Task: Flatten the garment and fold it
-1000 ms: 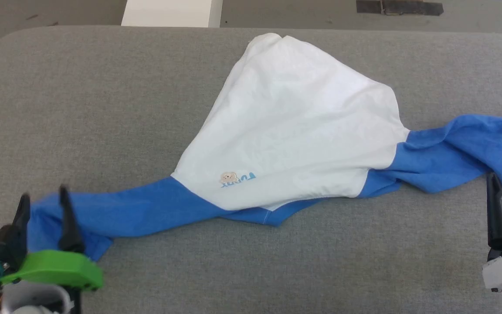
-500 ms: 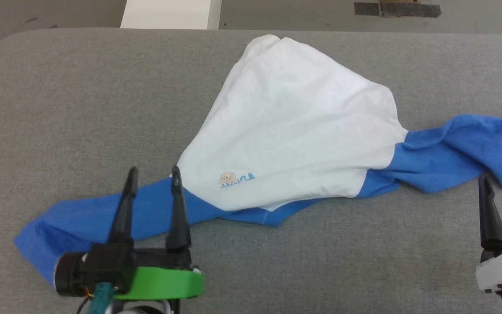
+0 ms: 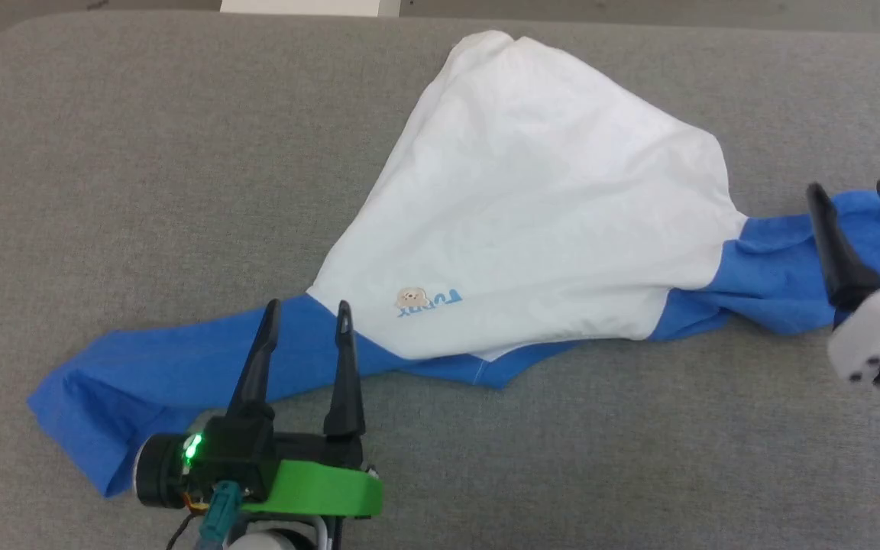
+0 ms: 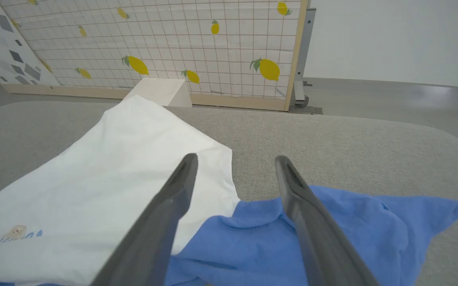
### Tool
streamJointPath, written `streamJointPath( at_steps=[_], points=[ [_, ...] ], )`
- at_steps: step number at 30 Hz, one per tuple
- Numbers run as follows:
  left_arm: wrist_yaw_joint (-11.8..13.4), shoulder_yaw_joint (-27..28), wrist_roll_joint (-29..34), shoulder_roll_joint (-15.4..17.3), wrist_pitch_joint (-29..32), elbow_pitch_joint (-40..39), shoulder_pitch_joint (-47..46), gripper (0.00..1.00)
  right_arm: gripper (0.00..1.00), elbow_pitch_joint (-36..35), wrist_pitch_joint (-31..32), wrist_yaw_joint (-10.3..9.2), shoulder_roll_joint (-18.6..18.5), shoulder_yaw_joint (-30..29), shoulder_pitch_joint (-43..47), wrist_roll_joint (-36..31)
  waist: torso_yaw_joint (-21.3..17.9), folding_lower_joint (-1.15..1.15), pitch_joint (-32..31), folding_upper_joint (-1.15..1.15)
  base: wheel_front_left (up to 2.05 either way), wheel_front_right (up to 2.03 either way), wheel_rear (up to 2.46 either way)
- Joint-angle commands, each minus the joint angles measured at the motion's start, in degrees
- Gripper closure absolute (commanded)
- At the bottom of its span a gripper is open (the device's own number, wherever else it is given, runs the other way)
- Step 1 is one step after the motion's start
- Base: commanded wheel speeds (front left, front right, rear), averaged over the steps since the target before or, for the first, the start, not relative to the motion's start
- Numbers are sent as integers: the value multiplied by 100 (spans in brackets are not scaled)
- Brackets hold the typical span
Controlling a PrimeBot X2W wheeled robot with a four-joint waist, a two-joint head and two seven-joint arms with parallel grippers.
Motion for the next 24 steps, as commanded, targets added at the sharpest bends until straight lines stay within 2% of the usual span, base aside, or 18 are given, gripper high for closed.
streamJointPath(
  at_steps=[1,4,5,7,9,15,16,17,18,24],
  points=[
    [-65,22,109,-78,-26,37,-144,0,0,108,244,-9,-149,57,-295,83,152,0,209,0,0,0,0],
    [-196,6,173,-245,-27,136,-251,0,0,458,892,-9,-479,198,-852,201,296,0,434,0,0,0,0],
    [-310,-21,248,-398,-27,231,-338,0,0,904,1402,-9,-668,288,-1300,295,443,0,637,0,0,0,0],
    [-429,-29,319,-557,-27,330,-417,0,0,1480,1928,-9,-754,359,-1610,348,601,0,791,0,0,0,0],
    [-499,-11,366,-639,-27,393,-452,0,0,1811,2112,-9,-784,411,-1732,318,687,0,857,0,0,0,0],
    [-673,100,503,-768,-27,505,-497,0,0,2541,2052,-9,-665,450,-1889,278,857,0,933,0,0,0,0],
    [-691,119,519,-784,-27,514,-495,0,49,2615,2034,-9,-670,466,-1900,276,868,0,927,0,0,0,0],
    [-713,142,537,-804,-27,525,-489,0,93,2686,1996,-9,-701,500,-1919,261,878,0,913,0,0,0,0],
    [-730,160,550,-819,-27,537,-479,0,100,2731,1950,-9,-732,511,-1940,247,883,0,892,0,0,0,0],
    [-845,230,614,-931,-27,574,-383,0,100,2740,1517,-9,-1086,411,-2470,127,949,0,786,0,0,0,0]
  ],
)
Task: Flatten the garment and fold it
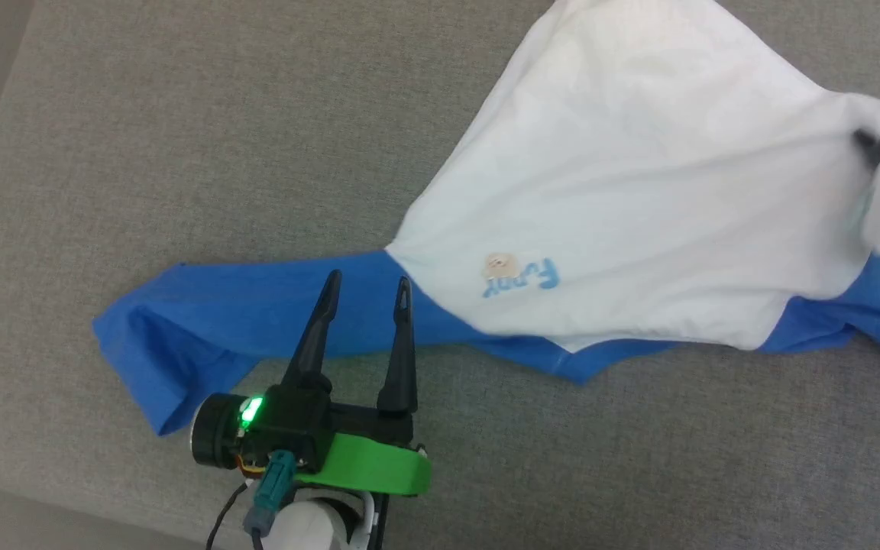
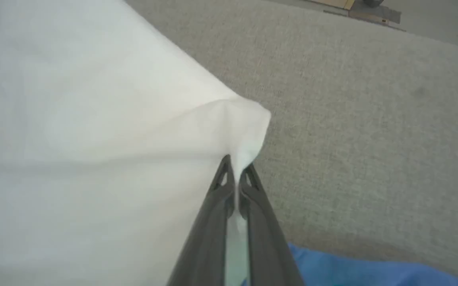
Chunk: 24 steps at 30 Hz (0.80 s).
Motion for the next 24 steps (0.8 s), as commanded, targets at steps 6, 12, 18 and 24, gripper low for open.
streamJointPath(
  at_steps=[6,12,18,24],
  points=[
    [-244,-54,101,-200,-21,60,-93,0,100,47,-706,-9,-831,48,-1327,-459,440,0,221,0,0,0,0],
    [-370,-156,159,-314,-21,184,-168,0,100,824,-962,-9,-760,104,-1645,-976,724,0,326,0,0,0,0],
    [-405,-191,182,-380,-22,294,-211,0,0,1404,-1513,-9,-496,106,-1588,-1317,639,0,175,0,0,0,0],
    [-465,7,254,-324,-22,400,-124,0,0,1045,-2219,-9,-307,-82,-1211,-610,166,0,-442,0,0,0,0]
  ],
)
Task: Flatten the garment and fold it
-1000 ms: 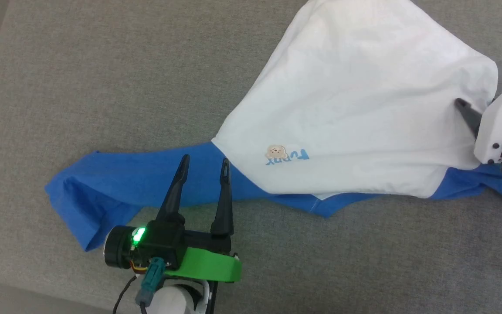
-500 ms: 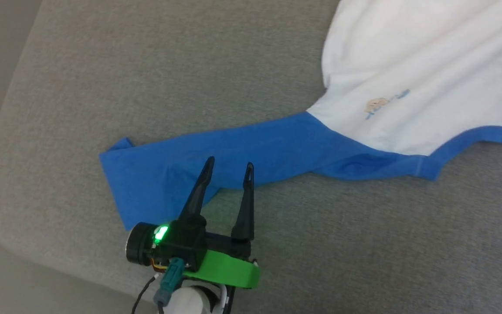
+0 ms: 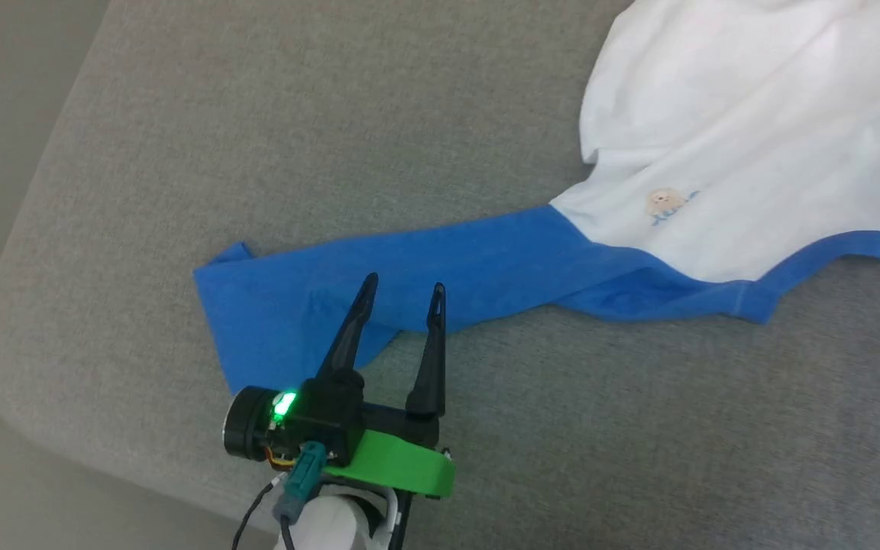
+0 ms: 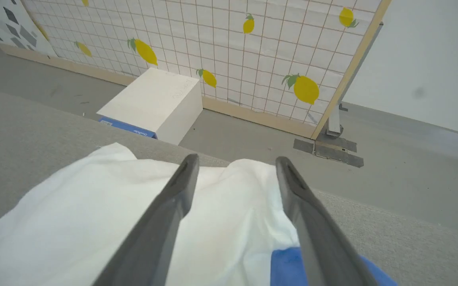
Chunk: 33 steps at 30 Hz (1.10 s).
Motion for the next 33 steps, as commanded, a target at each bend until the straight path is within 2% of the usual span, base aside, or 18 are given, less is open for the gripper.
streamJointPath(
  at_steps=[1,5,7,9,12,14,16,21,25,26,28,29,31,33],
  points=[
    [-21,116,98,88,-22,10,76,0,0,-630,-165,-8,90,-142,697,423,-595,-1,-632,0,0,0,0],
    [6,234,90,204,-22,-15,257,0,0,-1744,-245,-8,321,-480,1852,723,-897,-1,-886,0,0,0,0],
    [29,282,83,253,-22,-42,350,0,0,-2352,-277,-8,565,-757,2512,767,-1036,-1,-970,0,0,0,0],
    [53,311,74,287,-22,-67,434,0,0,-2944,-323,-8,858,-1022,3212,697,-1143,-1,-1035,0,0,0,0],
    [96,373,45,333,-22,-111,571,0,0,-3663,-447,-8,1487,-1430,4216,608,-1304,-1,-1111,0,0,0,0],
    [122,415,26,366,-22,-131,658,0,0,-4005,-546,-8,1789,-1606,4764,554,-1402,-1,-1143,0,0,0,0],
    [145,452,10,400,-22,-149,722,0,0,-4212,-644,-8,1932,-1713,5177,594,-1491,-1,-1167,0,0,0,0],
    [149,499,56,574,173,-200,676,0,0,-4150,-886,-8,1971,-1650,5656,1213,-1686,-1,-1197,0,0,0,0],
    [-89,442,169,917,854,-75,269,0,0,-4159,-1035,-8,1973,-1516,5639,1232,-1715,-1,-1140,0,0,0,0],
    [-248,426,241,1104,1227,55,-85,0,0,-4196,-1049,-8,1973,-1497,5571,1199,-1690,-1,-1071,0,0,0,0],
    [-468,372,282,1265,1651,262,-484,0,0,-4239,-1046,-8,1974,-1481,5510,1166,-1661,-1,-979,0,0,0,0],
    [-550,357,279,1307,1846,375,-661,0,0,-4253,-1040,-8,1974,-1473,5488,1163,-1649,-1,-933,0,0,0,0],
    [-917,228,235,1420,2545,846,-1219,0,0,-4268,-1008,-8,1974,-1417,5440,1159,-1637,-1,-785,0,0,0,0],
    [-1166,140,113,1446,3052,1182,-1454,0,0,-4278,-1002,-8,1974,-1382,5414,1168,-1661,-1,-687,0,0,0,0]
  ],
)
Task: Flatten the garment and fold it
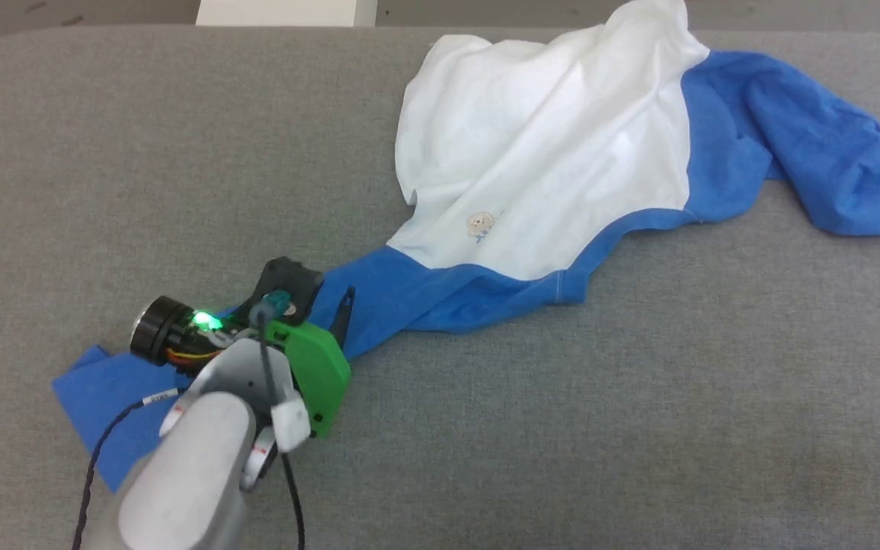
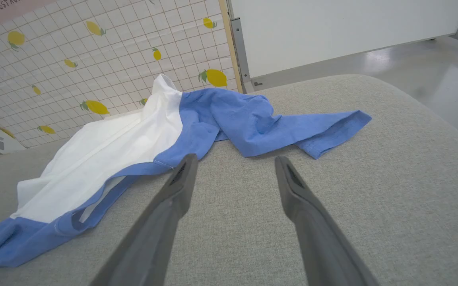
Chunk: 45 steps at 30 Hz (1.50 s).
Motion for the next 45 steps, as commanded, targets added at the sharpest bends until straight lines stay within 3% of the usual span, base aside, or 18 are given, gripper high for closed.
streamJointPath(
  at_steps=[1,7,8,9,15,20,23,25,26,31,36,40,45],
  points=[
    [-95,-31,-93,11,237,156,-138,0,0,-31,1,-8,1,28,-96,-22,-9,0,170,0,0,0,0],
    [-440,-196,-278,135,1059,742,-406,0,0,-52,12,-8,1,35,-167,-46,-131,0,368,0,0,0,0],
    [-489,-231,-299,166,1087,798,-427,60,0,-47,7,-8,1,23,-177,-44,-146,0,383,0,0,0,0],
    [-523,-259,-310,196,1088,839,-442,100,0,-43,2,-8,1,16,-185,-43,-157,0,391,0,0,0,0],
    [-463,-63,-374,347,559,754,-593,100,0,-16,-12,-8,1,4,-194,-36,-198,0,367,0,0,0,0],
    [103,390,-97,631,-87,511,-937,100,0,-54,-14,-8,1,5,-242,-46,-250,0,424,0,0,0,0],
    [401,584,-59,631,-290,549,-1026,100,0,-46,-10,-8,1,1,-264,-64,-274,0,475,0,0,0,0],
    [448,607,-80,605,-346,648,-1040,7,0,-20,-4,-8,1,25,-275,-61,-290,0,513,0,0,0,0],
    [462,607,-95,578,-389,711,-1044,0,0,-2,-10,-8,1,38,-283,-56,-294,0,527,0,0,0,0],
    [651,678,-202,320,-907,784,-996,0,0,110,-41,-8,2,97,-299,-43,-283,0,475,0,0,0,0],
    [856,717,-211,160,-1686,84,-659,0,0,188,-57,-8,2,106,-255,-76,-242,0,220,0,0,0,0],
    [684,313,-63,229,-1655,-822,-187,0,0,197,-42,-8,2,90,-172,-70,-187,0,78,0,0,0,0],
    [293,-394,264,394,-1080,-1405,-4,0,0,156,-9,-8,2,131,-142,-26,-152,0,125,0,0,0,0]
  ],
)
